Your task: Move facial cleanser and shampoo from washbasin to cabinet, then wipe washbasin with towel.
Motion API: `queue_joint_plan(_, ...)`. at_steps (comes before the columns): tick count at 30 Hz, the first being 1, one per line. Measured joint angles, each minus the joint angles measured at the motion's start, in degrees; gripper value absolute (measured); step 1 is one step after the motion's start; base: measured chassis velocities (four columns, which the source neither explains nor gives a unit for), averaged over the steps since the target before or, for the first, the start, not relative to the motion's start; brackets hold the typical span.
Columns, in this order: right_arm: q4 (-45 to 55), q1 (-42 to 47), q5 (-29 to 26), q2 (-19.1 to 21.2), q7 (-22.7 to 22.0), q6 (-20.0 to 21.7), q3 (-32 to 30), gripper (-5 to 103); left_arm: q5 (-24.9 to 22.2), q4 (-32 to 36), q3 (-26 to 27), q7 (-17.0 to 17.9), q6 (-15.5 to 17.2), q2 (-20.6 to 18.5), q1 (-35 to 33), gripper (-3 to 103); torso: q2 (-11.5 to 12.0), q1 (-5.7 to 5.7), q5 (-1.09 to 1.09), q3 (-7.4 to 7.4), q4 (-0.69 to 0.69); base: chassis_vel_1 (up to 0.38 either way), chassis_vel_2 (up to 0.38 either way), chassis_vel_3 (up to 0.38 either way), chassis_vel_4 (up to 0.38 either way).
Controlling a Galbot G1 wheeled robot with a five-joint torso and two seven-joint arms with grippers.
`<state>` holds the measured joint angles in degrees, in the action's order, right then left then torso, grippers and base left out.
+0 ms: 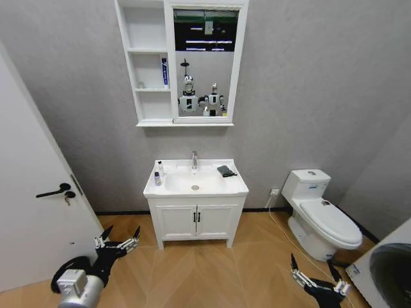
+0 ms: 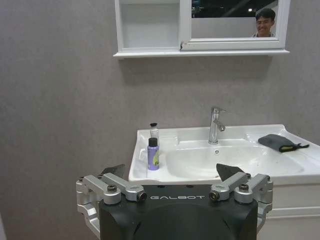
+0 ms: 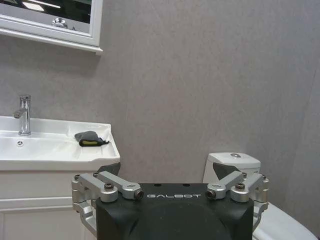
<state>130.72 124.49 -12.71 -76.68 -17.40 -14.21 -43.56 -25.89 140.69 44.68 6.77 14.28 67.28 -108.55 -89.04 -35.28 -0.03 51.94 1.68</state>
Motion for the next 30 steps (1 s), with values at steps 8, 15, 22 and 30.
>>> queue_joint_plan(8, 0.0, 0.0, 0.0, 0.0, 0.0, 0.0, 0.0, 100, 0.0, 0.0, 0.0, 0.0, 0.0, 0.0, 0.0, 100, 0.0, 0.01, -0.03, 0.0, 0.02, -0.358, 0.355, 0.37, -0.367)
queue_joint_plan(15, 0.0, 0.0, 0.0, 0.0, 0.0, 0.0, 0.0, 100, 0.0, 0.0, 0.0, 0.0, 0.0, 0.0, 0.0, 100, 0.0, -0.01, 0.12, 0.02, -0.03, -0.333, 0.361, 0.342, -0.352)
queue_joint_plan(22, 0.0, 0.0, 0.0, 0.0, 0.0, 0.0, 0.0, 100, 0.0, 0.0, 0.0, 0.0, 0.0, 0.0, 0.0, 100, 0.0, -0.01, -0.07, 0.0, 0.02, -0.332, 0.347, 0.32, -0.362)
queue_joint_plan(30, 0.0, 0.0, 0.0, 0.0, 0.0, 0.0, 0.0, 100, 0.0, 0.0, 0.0, 0.0, 0.0, 0.0, 0.0, 100, 0.0, -0.03, 0.04, 0.01, 0.04, -0.199, 0.204, 0.142, -0.161)
